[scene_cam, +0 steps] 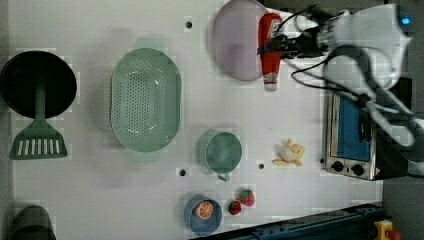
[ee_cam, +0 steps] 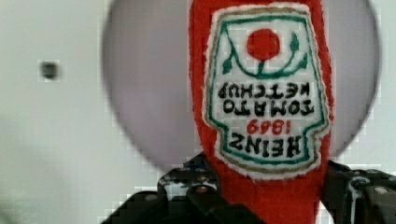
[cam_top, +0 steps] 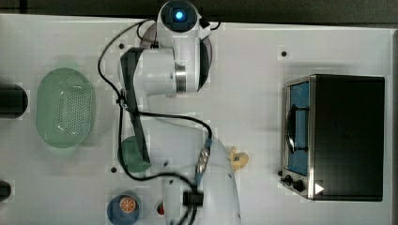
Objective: Pick ketchup from plate and place it on table.
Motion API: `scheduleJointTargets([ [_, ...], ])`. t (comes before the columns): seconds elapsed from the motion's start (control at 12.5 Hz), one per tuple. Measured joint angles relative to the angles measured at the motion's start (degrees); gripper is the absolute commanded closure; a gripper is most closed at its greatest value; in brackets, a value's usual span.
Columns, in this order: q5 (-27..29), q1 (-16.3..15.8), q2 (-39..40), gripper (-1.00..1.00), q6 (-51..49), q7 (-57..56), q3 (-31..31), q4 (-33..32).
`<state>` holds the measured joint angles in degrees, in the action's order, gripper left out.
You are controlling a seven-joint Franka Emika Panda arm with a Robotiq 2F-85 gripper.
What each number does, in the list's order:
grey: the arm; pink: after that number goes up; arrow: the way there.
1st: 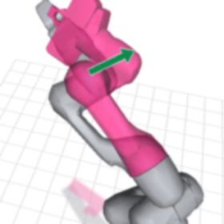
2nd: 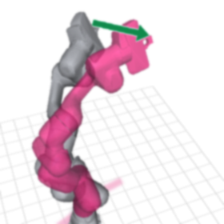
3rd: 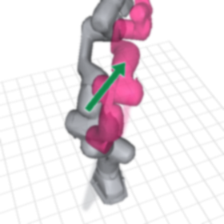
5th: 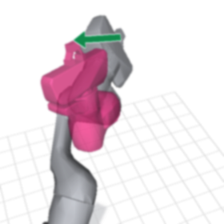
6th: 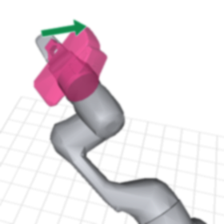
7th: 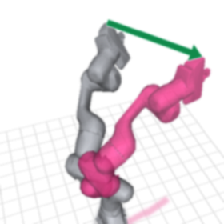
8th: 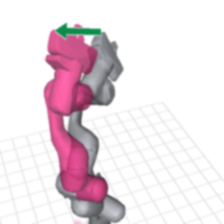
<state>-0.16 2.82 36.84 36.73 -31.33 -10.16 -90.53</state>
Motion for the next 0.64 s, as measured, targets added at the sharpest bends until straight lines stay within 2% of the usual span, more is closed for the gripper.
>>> scheduleJointTargets([
  [0.16, 1.2, 1.2, -5.7, -0.21, -2.7, 0.0, 0.0, -0.3],
  [0.32, 0.9, 3.5, -12.9, -0.21, -3.0, 0.0, -0.2, -3.4],
  [0.64, 1.0, 6.9, -26.0, -0.21, -2.3, 0.1, 1.8, -14.7],
])
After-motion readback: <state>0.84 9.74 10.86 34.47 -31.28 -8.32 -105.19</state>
